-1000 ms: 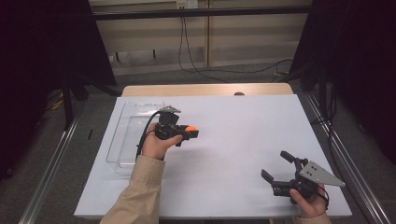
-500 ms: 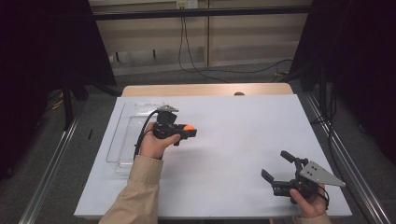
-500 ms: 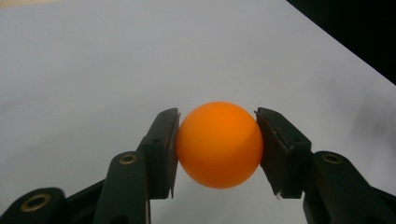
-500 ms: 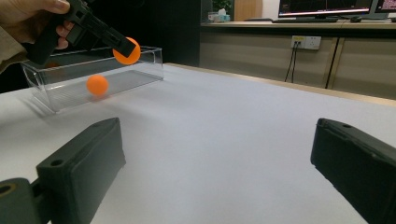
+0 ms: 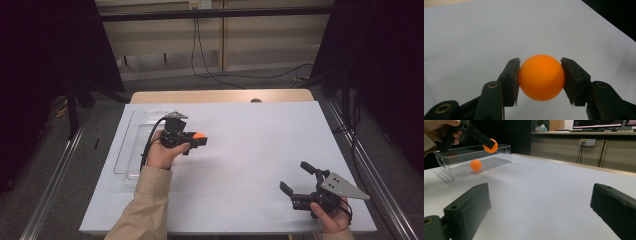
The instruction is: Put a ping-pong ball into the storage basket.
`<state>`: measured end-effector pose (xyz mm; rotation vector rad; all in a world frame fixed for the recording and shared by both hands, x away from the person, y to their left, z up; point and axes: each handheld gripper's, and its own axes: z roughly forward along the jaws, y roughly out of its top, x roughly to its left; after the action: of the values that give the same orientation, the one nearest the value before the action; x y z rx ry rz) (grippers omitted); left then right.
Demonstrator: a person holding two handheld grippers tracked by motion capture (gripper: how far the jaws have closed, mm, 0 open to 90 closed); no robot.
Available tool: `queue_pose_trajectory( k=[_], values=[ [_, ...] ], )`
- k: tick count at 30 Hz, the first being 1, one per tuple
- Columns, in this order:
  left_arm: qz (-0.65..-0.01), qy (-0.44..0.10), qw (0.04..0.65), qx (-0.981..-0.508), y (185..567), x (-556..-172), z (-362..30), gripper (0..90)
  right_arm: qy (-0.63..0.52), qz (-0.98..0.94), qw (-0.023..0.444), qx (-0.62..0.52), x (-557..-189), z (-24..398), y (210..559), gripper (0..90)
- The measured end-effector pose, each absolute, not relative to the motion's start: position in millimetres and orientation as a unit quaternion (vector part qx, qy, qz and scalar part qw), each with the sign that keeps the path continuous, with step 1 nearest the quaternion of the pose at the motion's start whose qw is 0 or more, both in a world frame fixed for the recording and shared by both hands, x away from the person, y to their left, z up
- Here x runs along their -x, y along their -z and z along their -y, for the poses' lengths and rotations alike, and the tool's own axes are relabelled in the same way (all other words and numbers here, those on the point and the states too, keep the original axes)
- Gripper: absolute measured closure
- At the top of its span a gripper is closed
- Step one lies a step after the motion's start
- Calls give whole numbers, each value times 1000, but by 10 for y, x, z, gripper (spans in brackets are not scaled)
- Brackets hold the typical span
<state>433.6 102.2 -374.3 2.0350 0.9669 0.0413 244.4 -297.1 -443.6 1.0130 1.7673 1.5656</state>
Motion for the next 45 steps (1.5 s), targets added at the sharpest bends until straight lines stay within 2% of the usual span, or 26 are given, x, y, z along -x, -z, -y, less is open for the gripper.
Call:
queue_pose_trajectory(
  k=[45],
  values=[
    [-402, -36, 433, -806, 3660, -4347, -1250, 509, -585, -660, 282, -378, -2449, 2970, 4438, 21]
  ],
)
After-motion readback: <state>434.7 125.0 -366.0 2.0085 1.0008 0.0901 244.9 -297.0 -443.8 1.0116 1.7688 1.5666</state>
